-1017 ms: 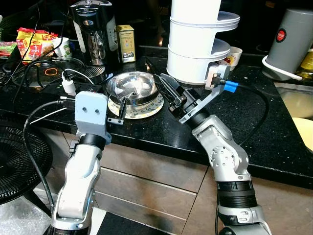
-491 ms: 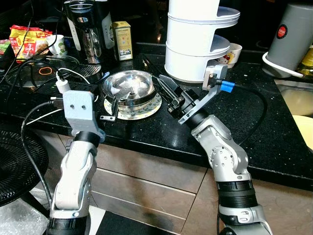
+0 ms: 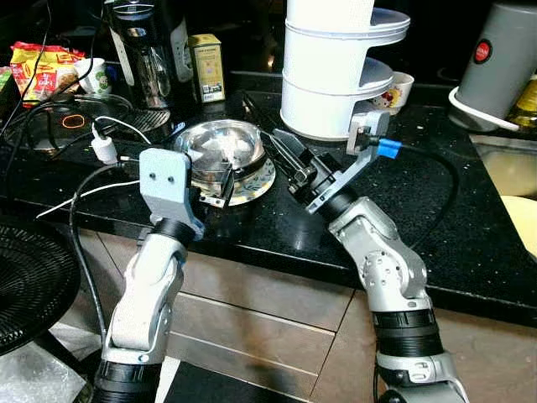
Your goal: Kitchen organization
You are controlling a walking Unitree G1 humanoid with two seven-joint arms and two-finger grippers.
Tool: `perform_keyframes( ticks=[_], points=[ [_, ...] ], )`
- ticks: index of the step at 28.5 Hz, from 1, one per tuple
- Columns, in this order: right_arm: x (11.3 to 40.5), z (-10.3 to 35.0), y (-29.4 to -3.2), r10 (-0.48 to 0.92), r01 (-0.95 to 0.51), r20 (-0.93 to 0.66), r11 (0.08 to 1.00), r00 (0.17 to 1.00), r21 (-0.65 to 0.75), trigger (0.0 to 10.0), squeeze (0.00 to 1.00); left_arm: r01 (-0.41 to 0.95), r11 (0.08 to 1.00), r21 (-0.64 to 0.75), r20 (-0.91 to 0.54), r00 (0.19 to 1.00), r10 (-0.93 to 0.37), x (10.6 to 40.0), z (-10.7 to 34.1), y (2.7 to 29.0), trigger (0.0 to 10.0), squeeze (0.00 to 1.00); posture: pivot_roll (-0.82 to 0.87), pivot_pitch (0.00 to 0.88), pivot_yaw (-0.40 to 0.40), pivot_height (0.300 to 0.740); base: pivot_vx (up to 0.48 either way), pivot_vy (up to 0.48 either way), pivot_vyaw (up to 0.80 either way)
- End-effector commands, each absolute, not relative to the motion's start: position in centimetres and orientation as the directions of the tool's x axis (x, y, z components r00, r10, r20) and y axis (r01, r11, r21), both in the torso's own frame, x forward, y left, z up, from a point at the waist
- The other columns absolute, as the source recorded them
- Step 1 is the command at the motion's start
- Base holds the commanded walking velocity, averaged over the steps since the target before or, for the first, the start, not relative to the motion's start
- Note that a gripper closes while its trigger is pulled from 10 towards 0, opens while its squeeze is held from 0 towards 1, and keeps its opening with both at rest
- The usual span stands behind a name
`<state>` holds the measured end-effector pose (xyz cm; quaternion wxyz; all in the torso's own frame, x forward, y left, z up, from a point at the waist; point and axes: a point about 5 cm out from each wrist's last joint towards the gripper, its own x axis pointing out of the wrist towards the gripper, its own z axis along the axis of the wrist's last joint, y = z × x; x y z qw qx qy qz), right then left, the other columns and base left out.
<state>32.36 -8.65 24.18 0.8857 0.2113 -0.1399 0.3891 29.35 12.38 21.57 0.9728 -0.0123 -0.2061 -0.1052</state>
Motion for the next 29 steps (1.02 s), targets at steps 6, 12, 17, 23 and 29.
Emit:
perform_keyframes(
  ticks=[6, 12, 17, 23, 29],
  points=[
    [32.2, 24.3, -8.5, 0.634, -0.751, 0.411, 0.607, 0.655, 0.261, 10.0, 0.0, 0.304, 0.953, -0.003, 0.411, 0.869, -0.276, 28.7, 21.9, 11.0, 10.0, 0.0, 0.07, 0.0, -0.003, 0.74, 0.0, 0.0, 0.0],
    [32.2, 24.2, -8.4, 0.632, -0.749, 0.411, 0.607, 0.657, 0.264, 10.0, 0.0, 0.348, 0.93, -0.12, 0.415, 0.869, -0.271, 29.0, 22.2, 11.2, 10.0, 0.0, 0.07, 0.0, 0.0, 0.74, 0.0, 0.0, 0.0],
    [32.2, 24.2, -8.4, 0.629, -0.746, 0.41, 0.61, 0.661, 0.266, 10.0, 0.0, 0.37, 0.921, -0.119, 0.401, 0.867, -0.296, 29.3, 22.2, 11.1, 10.0, 0.0, 0.07, 0.0, 0.002, 0.74, 0.0, 0.0, 0.0],
    [32.2, 24.0, -8.4, 0.629, -0.744, 0.406, 0.612, 0.663, 0.266, 10.0, 0.0, 0.266, 0.962, -0.069, 0.355, 0.907, -0.225, 30.3, 21.4, 12.0, 10.0, 0.0, 0.07, 0.0, 0.003, 0.74, 0.0, 0.0, 0.0],
    [32.3, 24.0, -8.5, 0.628, -0.743, 0.407, 0.615, 0.664, 0.263, 10.0, 0.0, 0.196, 0.979, -0.05, 0.316, 0.933, -0.171, 30.8, 21.0, 13.0, 10.0, 0.0, 0.06, 0.0, 0.004, 0.74, 0.0, 0.0, 0.0]
  ],
)
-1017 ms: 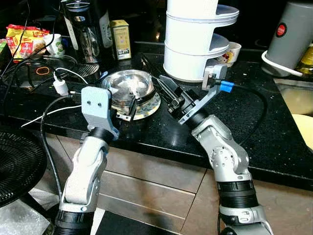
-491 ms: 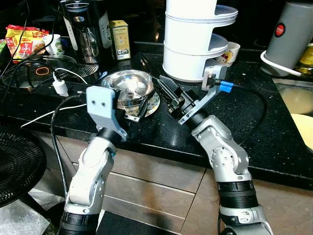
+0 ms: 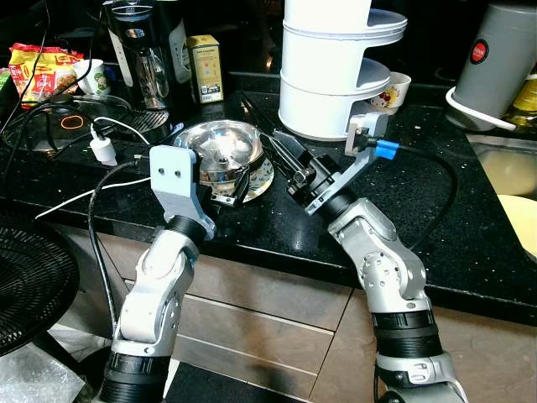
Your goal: Kitchen organization
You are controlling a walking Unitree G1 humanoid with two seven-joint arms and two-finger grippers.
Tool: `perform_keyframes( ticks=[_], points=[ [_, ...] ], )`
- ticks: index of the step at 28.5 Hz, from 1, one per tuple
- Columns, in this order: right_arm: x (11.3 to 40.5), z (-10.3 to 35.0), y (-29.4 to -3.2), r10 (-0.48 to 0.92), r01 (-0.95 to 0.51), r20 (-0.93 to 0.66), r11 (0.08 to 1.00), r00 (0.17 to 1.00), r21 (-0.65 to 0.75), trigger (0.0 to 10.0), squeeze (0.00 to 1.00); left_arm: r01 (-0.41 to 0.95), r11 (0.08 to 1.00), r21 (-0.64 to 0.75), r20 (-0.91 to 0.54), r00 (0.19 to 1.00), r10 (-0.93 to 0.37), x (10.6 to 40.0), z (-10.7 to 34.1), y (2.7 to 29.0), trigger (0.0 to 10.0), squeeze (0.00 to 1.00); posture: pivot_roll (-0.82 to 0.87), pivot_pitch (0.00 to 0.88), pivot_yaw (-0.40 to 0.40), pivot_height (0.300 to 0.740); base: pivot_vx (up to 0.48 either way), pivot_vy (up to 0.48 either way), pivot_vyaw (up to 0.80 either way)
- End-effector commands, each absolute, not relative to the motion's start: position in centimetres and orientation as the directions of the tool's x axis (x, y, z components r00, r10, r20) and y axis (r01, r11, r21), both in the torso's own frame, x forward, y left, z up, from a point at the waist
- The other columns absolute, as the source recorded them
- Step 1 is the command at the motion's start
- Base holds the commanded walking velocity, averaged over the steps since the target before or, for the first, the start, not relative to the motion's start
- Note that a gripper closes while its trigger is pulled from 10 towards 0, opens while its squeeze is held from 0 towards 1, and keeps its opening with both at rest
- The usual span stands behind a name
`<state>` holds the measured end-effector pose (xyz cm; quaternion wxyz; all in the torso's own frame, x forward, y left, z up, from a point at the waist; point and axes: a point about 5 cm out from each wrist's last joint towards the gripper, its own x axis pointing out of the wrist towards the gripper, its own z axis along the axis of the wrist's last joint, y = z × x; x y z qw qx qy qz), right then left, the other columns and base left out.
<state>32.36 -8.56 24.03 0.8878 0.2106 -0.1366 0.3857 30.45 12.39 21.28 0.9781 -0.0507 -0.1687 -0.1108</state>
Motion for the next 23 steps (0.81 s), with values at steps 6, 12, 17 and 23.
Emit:
perform_keyframes(
  ticks=[6, 12, 17, 23],
  points=[
    [32.3, 24.0, -8.5, 0.628, -0.743, 0.407, 0.616, 0.663, 0.26, 10.0, 0.0, 0.079, 0.996, -0.041, 0.354, 0.933, -0.059, 30.8, 21.9, 14.6, 10.0, 0.0, 0.06, 0.0, 0.006, 0.74, 0.0, 0.0, 0.0],
    [32.3, 23.8, -8.2, 0.634, -0.746, 0.4, 0.612, 0.662, 0.263, 10.0, 0.0, -0.183, 0.983, 0.027, 0.404, 0.901, 0.157, 30.2, 22.6, 17.7, 10.0, 0.0, 0.07, 0.0, 0.003, 0.74, 0.0, 0.0, 0.0],
    [32.2, 23.0, -7.9, 0.647, -0.744, 0.372, 0.619, 0.665, 0.253, 10.0, 0.0, -0.066, 0.997, -0.035, 0.373, 0.925, 0.074, 30.3, 21.9, 16.4, 10.0, 0.0, 0.07, 0.0, 0.003, 0.74, 0.0, 0.0, 0.0],
    [31.6, 22.0, -7.7, 0.664, -0.733, 0.323, 0.652, 0.675, 0.193, 10.0, 0.0, 0.004, 0.998, -0.056, 0.379, 0.925, 0.017, 29.8, 22.0, 14.6, 10.0, 0.0, 0.07, 0.0, 0.008, 0.74, 0.0, 0.0, 0.0]
  ],
)
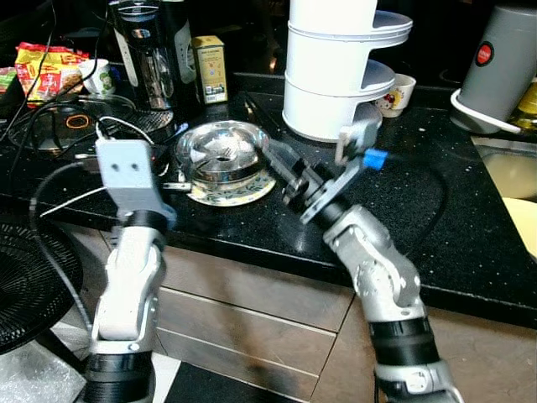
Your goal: Kitchen organization
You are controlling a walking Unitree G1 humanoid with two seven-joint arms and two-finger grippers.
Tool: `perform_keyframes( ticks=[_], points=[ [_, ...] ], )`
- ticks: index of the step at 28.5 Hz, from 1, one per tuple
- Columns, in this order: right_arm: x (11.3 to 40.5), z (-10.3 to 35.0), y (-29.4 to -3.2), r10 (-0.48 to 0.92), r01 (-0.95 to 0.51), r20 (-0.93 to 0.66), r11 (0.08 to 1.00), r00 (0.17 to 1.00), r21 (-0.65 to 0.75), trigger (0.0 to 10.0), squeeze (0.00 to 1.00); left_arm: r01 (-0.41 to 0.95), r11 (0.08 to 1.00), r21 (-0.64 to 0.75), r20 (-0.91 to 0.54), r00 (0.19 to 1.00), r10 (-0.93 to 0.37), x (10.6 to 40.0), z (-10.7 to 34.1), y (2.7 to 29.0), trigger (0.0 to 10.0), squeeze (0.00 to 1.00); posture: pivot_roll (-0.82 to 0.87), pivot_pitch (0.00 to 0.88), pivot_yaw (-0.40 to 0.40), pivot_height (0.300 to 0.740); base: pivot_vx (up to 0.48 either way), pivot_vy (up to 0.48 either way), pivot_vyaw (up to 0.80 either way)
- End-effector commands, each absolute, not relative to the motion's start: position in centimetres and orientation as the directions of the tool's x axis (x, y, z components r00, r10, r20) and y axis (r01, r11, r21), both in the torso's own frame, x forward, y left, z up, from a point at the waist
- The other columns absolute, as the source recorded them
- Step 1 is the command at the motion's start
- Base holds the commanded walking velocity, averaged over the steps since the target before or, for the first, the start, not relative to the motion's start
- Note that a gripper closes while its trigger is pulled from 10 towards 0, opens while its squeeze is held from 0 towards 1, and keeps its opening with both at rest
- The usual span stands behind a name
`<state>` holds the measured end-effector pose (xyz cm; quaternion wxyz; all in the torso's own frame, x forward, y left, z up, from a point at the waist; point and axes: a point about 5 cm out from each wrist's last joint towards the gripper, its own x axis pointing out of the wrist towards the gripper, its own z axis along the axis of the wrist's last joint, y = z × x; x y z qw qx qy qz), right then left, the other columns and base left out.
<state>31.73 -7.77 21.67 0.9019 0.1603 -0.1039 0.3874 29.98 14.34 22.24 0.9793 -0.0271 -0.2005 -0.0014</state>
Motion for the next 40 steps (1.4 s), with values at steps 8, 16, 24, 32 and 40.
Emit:
perform_keyframes(
  ticks=[8, 16, 24, 32, 40],
  points=[
    [30.8, 21.5, -7.1, 0.717, -0.774, 0.305, 0.619, 0.627, 0.137, 10.0, 0.0, -0.021, 0.998, -0.053, 0.381, 0.924, 0.039, 30.0, 22.1, 15.1, 10.0, 0.0, 0.06, 0.0, 0.009, 0.74, 0.0, 0.0, 0.0],
    [30.5, 21.3, -6.9, 0.729, -0.777, 0.288, 0.62, 0.621, 0.107, 10.0, 0.0, -0.031, 0.998, -0.053, 0.323, 0.945, 0.047, 30.0, 20.4, 15.3, 10.0, 0.0, 0.06, 0.0, 0.007, 0.74, 0.0, 0.0, 0.0],
    [30.5, 20.8, -6.9, 0.723, -0.76, 0.259, 0.645, 0.641, 0.081, 10.0, 0.0, -0.027, 0.997, -0.071, 0.318, 0.947, 0.048, 30.0, 20.2, 15.3, 10.0, 0.0, 0.06, 0.0, 0.005, 0.74, 0.0, 0.0, 0.0],
    [30.5, 20.6, -7.0, 0.72, -0.757, 0.257, 0.649, 0.644, 0.076, 10.0, 0.0, -0.012, 0.998, -0.069, 0.335, 0.942, 0.034, 30.3, 20.5, 15.5, 0.0, 0.0, 0.06, 0.0, 0.008, 0.74, 0.0, 0.0, 0.0],
    [30.4, 20.4, -7.0, 0.72, -0.756, 0.254, 0.651, 0.645, 0.073, 10.0, 0.0, -0.021, 0.997, -0.071, 0.333, 0.942, 0.044, 30.2, 20.4, 15.8, 0.0, 0.0, 0.06, 0.0, 0.009, 0.74, 0.0, 0.0, 0.0]
  ],
)
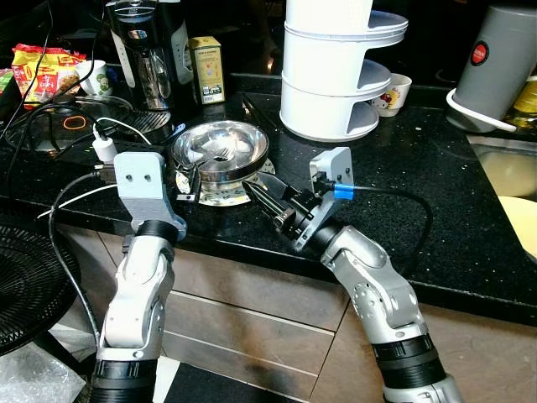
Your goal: Kitchen organization
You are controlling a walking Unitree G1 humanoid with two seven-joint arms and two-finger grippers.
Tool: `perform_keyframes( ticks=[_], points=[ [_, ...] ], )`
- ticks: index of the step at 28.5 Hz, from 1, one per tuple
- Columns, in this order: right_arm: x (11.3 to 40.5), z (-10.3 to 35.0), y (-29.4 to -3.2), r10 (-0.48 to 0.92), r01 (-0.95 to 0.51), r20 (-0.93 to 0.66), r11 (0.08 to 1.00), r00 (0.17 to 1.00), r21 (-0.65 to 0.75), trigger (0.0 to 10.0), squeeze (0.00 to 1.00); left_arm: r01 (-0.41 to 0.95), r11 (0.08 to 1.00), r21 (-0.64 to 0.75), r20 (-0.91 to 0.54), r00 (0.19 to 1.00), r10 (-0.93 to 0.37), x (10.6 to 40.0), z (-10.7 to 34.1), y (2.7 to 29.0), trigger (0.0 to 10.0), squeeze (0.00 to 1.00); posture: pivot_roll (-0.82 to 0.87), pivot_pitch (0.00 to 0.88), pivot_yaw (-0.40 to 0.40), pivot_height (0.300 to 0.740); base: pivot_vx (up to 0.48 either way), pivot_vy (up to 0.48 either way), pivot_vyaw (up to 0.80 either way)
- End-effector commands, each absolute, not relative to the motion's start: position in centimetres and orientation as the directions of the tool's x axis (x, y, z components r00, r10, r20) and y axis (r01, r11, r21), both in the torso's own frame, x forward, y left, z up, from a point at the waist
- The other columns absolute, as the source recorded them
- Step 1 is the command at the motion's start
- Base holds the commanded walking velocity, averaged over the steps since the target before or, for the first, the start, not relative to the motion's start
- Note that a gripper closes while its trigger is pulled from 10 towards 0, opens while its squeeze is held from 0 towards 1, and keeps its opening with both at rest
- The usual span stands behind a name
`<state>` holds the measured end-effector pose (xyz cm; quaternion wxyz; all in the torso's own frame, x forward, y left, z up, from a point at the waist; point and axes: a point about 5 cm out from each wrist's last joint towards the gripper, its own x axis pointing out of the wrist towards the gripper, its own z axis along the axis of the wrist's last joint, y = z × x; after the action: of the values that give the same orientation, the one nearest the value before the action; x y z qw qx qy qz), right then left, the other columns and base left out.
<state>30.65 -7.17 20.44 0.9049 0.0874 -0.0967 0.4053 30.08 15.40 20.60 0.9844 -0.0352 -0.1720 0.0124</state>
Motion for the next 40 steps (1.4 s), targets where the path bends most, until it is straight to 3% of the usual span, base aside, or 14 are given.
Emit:
perform_keyframes(
  ticks=[1, 28, 29, 31, 32, 33, 34, 40],
  points=[
    [30.4, 20.4, -7.0, 0.72, -0.756, 0.254, 0.651, 0.645, 0.073, 10.0, 0.0, -0.021, 0.997, -0.071, 0.333, 0.942, 0.044, 30.2, 20.4, 15.8, 0.0, 0.0, 0.06, 0.0, 0.009, 0.74, 0.0, 0.0, 0.0],
    [30.5, 20.6, -6.9, 0.716, -0.753, 0.258, 0.653, 0.649, 0.084, 10.0, 0.0, 0.006, 0.996, -0.093, 0.409, 0.912, 0.033, 30.5, 23.2, 15.8, 0.0, 0.0, 0.07, 0.0, 0.01, 0.74, 0.0, 0.0, 0.0],
    [30.5, 20.6, -6.8, 0.716, -0.753, 0.258, 0.653, 0.649, 0.084, 10.0, 0.0, -0.007, 0.996, -0.09, 0.405, 0.913, 0.043, 30.4, 23.0, 15.9, 1.8, 0.0, 0.07, 0.0, 0.011, 0.74, 0.0, 0.0, 0.0],
    [30.5, 20.6, -6.8, 0.716, -0.753, 0.258, 0.653, 0.649, 0.084, 10.0, 0.0, -0.007, 0.996, -0.09, 0.405, 0.913, 0.043, 30.4, 23.0, 15.9, 1.8, 0.0, 0.07, 0.0, 0.011, 0.74, 0.0, 0.0, 0.0],
    [30.5, 20.6, -6.8, 0.716, -0.753, 0.258, 0.653, 0.649, 0.085, 10.0, 0.0, -0.044, 0.994, -0.098, 0.399, 0.913, 0.08, 30.2, 22.5, 16.4, 10.0, 0.42, 0.06, 0.0, 0.01, 0.74, 0.0, 0.0, 0.0],
    [30.5, 20.6, -6.8, 0.715, -0.753, 0.258, 0.653, 0.649, 0.085, 10.0, 0.0, -0.063, 0.992, -0.106, 0.397, 0.912, 0.101, 30.0, 22.3, 16.7, 10.0, 0.42, 0.06, 0.0, 0.01, 0.74, 0.0, 0.0, 0.0],
    [30.6, 20.6, -6.8, 0.715, -0.753, 0.258, 0.653, 0.65, 0.086, 10.0, 0.0, -0.088, 0.989, -0.122, 0.392, 0.911, 0.129, 29.9, 22.1, 17.0, 10.0, 1.0, 0.07, 0.0, 0.008, 0.74, 0.0, 0.0, 0.0],
    [30.6, 20.6, -6.9, 0.716, -0.753, 0.257, 0.653, 0.649, 0.085, 10.0, 0.0, -0.115, 0.979, -0.168, 0.376, 0.911, 0.172, 30.1, 21.8, 17.9, 10.0, 1.0, 0.06, 0.0, 0.008, 0.74, 0.0, 0.0, 0.0]
  ],
)
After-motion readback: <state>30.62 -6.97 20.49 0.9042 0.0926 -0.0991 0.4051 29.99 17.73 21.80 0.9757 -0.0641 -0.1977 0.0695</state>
